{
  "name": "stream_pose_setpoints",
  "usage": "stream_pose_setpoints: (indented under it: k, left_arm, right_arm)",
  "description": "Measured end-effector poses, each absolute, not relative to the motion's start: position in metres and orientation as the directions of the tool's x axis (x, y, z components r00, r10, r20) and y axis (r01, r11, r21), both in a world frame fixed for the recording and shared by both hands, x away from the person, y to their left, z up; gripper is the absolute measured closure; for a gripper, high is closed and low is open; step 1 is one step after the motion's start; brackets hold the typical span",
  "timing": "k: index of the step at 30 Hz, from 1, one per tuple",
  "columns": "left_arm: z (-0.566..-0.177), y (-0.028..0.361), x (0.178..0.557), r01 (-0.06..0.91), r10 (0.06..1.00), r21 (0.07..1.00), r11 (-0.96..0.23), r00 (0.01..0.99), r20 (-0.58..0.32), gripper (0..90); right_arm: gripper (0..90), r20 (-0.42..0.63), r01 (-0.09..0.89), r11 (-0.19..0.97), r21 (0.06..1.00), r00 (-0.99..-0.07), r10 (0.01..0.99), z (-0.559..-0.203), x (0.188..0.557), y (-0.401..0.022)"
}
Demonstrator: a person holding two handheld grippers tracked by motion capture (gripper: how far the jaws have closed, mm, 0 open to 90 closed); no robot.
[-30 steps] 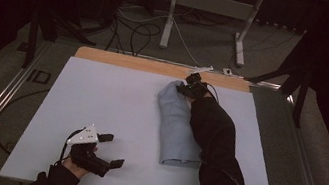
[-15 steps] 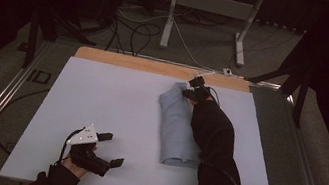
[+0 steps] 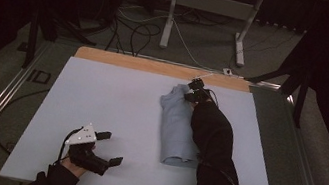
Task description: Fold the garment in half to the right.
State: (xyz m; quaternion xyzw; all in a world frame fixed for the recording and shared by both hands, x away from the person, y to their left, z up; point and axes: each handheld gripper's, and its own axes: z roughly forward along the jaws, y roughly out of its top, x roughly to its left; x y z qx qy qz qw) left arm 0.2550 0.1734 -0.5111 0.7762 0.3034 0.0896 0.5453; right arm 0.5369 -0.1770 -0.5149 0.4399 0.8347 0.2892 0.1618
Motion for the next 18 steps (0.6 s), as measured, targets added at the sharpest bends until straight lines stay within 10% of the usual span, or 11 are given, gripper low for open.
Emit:
stream_pose_setpoints:
  k: [18]
  left_arm:
    - [-0.511,0.177,0.257,0.375,0.574,0.902,-0.212,0.795,-0.196,0.3]
  right_arm:
    - [44.1,0.005,0.582,0.417,0.698,-0.587,0.810,-0.479,0.523,-0.181]
